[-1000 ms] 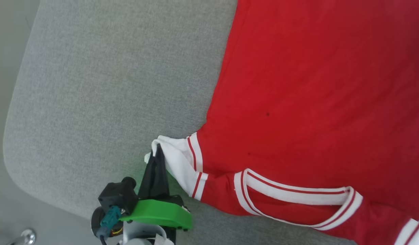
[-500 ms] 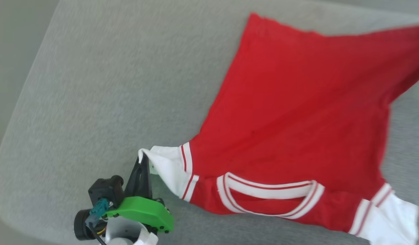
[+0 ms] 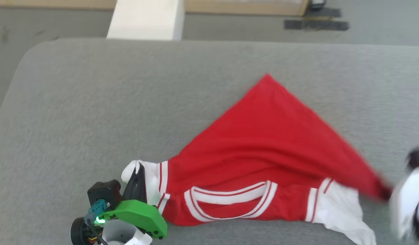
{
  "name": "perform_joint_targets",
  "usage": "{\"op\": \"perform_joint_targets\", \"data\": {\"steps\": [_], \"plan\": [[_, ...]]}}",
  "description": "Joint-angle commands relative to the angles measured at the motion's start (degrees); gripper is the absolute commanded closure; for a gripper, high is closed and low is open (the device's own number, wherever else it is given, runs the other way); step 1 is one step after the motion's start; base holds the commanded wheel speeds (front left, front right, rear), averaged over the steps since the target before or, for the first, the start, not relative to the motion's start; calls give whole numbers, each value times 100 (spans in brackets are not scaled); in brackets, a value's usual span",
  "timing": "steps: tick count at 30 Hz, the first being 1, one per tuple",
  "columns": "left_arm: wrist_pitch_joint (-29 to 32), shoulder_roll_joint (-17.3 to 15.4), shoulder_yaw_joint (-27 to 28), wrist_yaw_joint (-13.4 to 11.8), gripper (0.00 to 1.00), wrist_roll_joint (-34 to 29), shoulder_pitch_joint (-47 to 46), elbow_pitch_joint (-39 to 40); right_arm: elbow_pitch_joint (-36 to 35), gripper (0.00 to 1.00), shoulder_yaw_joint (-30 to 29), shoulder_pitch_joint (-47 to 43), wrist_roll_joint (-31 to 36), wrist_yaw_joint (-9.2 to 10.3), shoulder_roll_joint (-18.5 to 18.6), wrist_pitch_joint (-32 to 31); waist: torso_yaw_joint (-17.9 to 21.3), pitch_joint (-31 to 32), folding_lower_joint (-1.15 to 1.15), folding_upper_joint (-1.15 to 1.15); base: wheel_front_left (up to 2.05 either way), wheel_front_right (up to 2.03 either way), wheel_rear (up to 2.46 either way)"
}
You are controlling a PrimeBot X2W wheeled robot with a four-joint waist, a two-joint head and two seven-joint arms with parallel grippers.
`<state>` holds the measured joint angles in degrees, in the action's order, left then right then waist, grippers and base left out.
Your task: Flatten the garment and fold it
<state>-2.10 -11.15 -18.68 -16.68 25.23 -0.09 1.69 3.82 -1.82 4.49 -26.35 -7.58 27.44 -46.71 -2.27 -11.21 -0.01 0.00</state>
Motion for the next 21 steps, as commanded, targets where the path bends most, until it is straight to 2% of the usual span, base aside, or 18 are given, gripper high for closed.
{"op": "perform_joint_targets", "data": {"steps": [1,6,10,12,13,14,17,21], "plan": [[-22,-32,13,31,100,77,10,-56,-91,100,73,-346,23,9,-147,-124,294,289,1,0,0,0,0],[-45,-4,8,61,100,144,-3,-191,-194,100,446,-1101,-177,9,-508,-599,326,341,1,0,0,0,0],[-83,-9,51,51,100,200,51,-250,-279,100,297,-1138,-174,9,-694,-293,392,405,1,0,0,0,0],[-89,-29,77,42,100,225,92,-265,-362,0,147,-1066,-158,9,-739,-3,430,440,1,0,0,0,0],[-91,-43,95,34,100,239,115,-271,-435,0,59,-996,-173,9,-764,206,455,467,1,0,0,0,0],[-80,-86,130,15,100,258,157,-267,-649,0,-186,-750,-175,9,-783,873,509,502,1,0,0,0,0],[-59,-136,142,2,100,258,193,-251,-889,0,-355,-354,-224,9,-920,1724,568,536,1,0,0,0,0],[-58,-164,160,-28,100,268,235,-210,-969,0,-169,164,-332,9,-1048,2395,599,545,1,0,0,0,0]]}}
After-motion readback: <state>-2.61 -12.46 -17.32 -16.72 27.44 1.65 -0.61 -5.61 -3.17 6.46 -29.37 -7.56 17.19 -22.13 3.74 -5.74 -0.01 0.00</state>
